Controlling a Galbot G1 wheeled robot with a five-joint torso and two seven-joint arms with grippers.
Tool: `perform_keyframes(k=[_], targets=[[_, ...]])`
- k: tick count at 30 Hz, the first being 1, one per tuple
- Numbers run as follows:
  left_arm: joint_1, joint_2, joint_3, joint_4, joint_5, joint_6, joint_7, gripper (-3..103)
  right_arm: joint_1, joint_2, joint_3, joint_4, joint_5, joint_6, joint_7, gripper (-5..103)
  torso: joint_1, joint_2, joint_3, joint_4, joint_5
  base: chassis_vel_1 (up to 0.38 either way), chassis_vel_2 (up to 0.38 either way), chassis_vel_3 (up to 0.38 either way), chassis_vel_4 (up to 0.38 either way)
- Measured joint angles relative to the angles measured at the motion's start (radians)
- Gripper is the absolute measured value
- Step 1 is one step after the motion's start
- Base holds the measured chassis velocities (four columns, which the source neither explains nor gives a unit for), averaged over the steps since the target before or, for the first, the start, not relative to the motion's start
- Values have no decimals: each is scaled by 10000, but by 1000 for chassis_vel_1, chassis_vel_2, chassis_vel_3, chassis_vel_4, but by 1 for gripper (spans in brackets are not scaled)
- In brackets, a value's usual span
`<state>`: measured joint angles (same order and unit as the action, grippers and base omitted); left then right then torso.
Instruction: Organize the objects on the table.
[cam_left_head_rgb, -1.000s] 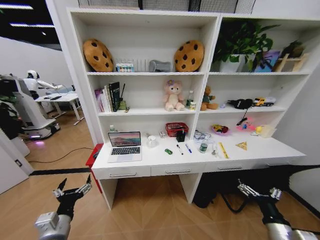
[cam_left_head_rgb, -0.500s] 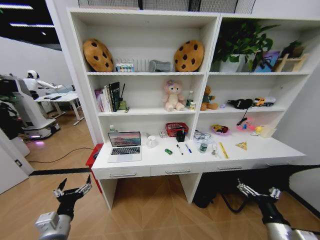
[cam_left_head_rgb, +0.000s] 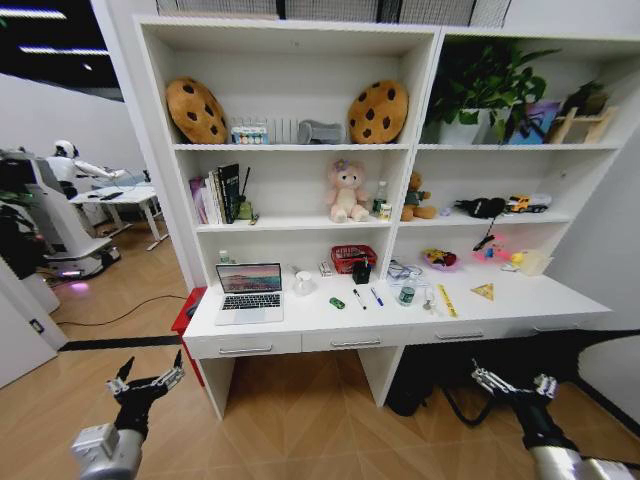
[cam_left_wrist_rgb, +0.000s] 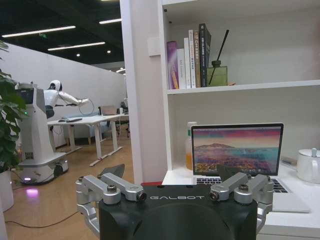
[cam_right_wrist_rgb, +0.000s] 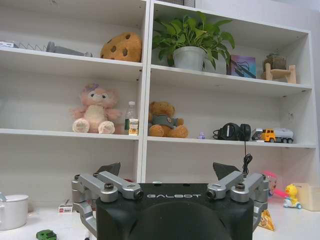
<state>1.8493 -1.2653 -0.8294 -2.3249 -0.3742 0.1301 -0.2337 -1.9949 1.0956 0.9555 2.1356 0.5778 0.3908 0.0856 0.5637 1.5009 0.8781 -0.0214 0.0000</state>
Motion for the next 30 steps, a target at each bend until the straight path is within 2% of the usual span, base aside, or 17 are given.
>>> perform_keyframes(k=[9,30], targets=[[21,7,26,-24,23,-5,0,100,-40,123,-38,-46,6,131,-149,100,-3,3,-1,0,0,-36,42,36,-49],[1,-2,35,25,51,-52,37,100,224,119,-101,-338,-242,232,-218,100,0,0,-1,0,-1,-155,152,160,-156]])
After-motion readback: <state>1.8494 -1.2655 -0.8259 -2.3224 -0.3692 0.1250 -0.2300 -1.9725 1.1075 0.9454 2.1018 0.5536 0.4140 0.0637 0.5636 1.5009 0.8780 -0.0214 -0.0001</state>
